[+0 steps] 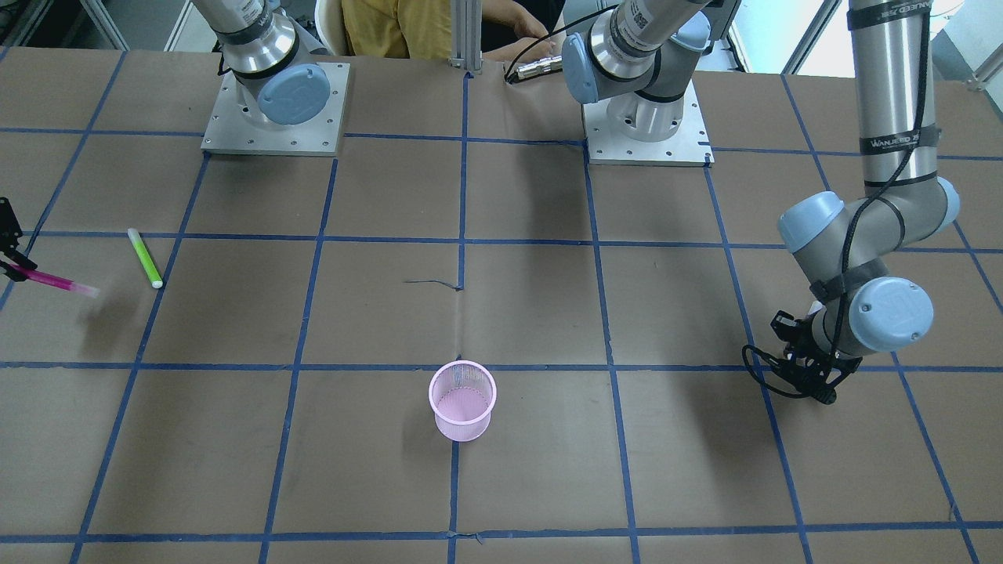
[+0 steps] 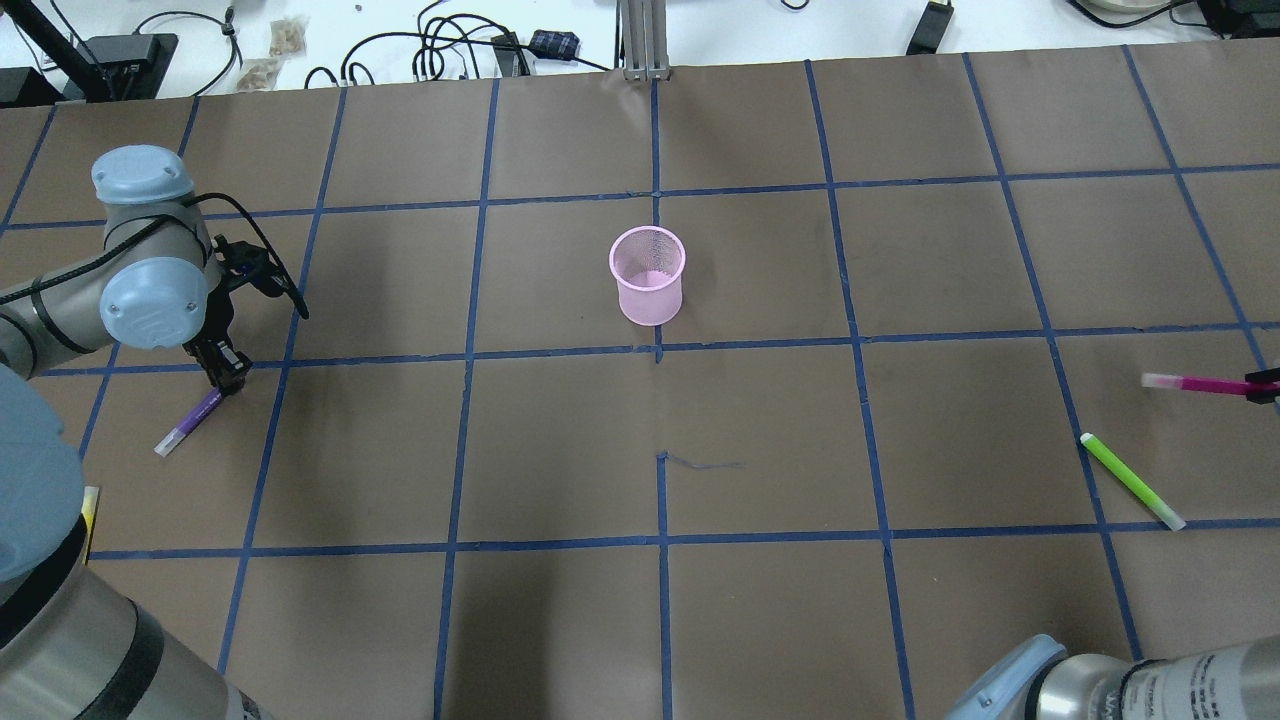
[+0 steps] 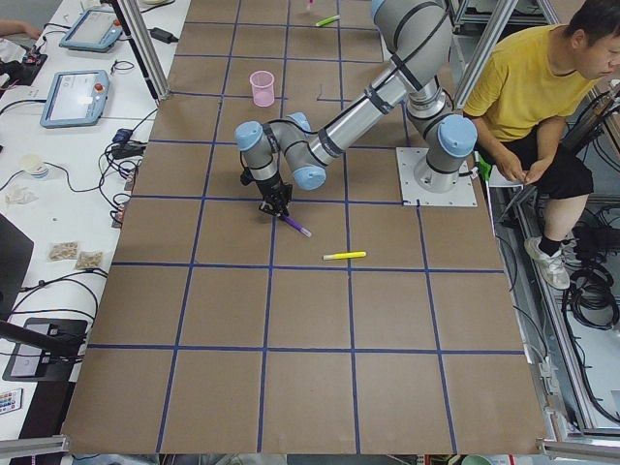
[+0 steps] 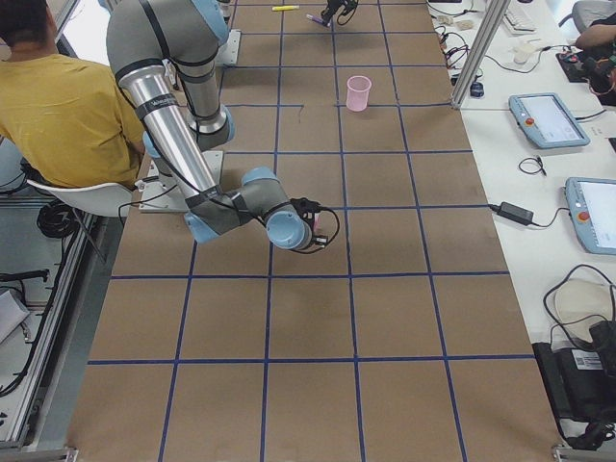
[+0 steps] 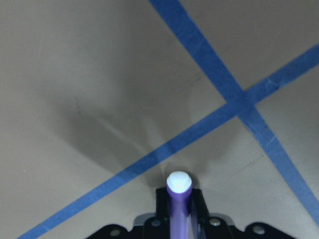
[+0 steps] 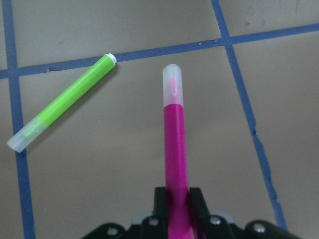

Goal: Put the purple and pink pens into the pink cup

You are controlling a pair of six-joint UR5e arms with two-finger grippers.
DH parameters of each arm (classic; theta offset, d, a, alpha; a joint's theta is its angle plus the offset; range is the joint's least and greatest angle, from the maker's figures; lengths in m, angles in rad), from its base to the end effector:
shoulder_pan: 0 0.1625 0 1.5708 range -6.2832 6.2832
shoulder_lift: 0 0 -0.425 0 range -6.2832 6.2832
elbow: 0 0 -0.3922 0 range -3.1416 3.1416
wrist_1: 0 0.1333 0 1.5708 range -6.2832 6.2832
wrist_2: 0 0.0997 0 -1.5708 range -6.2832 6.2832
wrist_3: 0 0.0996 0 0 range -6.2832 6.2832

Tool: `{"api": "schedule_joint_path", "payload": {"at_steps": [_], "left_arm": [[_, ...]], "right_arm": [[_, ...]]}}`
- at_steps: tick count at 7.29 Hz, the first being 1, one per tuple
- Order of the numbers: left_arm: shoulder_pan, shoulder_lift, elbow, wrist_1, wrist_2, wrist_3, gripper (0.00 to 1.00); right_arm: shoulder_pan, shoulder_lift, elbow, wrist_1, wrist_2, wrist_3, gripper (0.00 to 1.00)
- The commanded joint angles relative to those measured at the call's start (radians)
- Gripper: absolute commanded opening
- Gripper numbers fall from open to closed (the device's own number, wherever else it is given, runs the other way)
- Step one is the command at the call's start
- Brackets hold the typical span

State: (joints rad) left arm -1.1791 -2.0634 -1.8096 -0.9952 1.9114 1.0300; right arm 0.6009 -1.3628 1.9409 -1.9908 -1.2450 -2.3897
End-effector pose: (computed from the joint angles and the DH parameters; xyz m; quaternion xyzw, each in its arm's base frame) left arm 0.1277 -0.5713 0.1668 0.3208 0.9288 0.1684 0.0780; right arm -0.3189 -0.4188 0.2551 -0.6314 0.7544 -0.1692 0.0599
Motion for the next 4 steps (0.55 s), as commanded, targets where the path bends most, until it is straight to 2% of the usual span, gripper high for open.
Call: {"api": "schedule_joint_path", "payload": {"at_steps": [1,3,4], "left_arm": [[-0.022,0.041,0.004,-0.017,-0.005,-0.002,0.00],[-0.022,0.107,0.006,-0.103,-0.054,-0.002,0.00],[-0.022,0.146,0.007,-0.165,-0.098,-0.004,0.00]], "right_arm": [[0.179,-0.141,-0.048,0.006,-0.149,0.148,0.04],[0.444,-0.263,-0.051,-0.002,-0.293,0.292,0.04],[0.587,-0.265,-0.077,-0.012,-0.400,0.358,0.04]]}}
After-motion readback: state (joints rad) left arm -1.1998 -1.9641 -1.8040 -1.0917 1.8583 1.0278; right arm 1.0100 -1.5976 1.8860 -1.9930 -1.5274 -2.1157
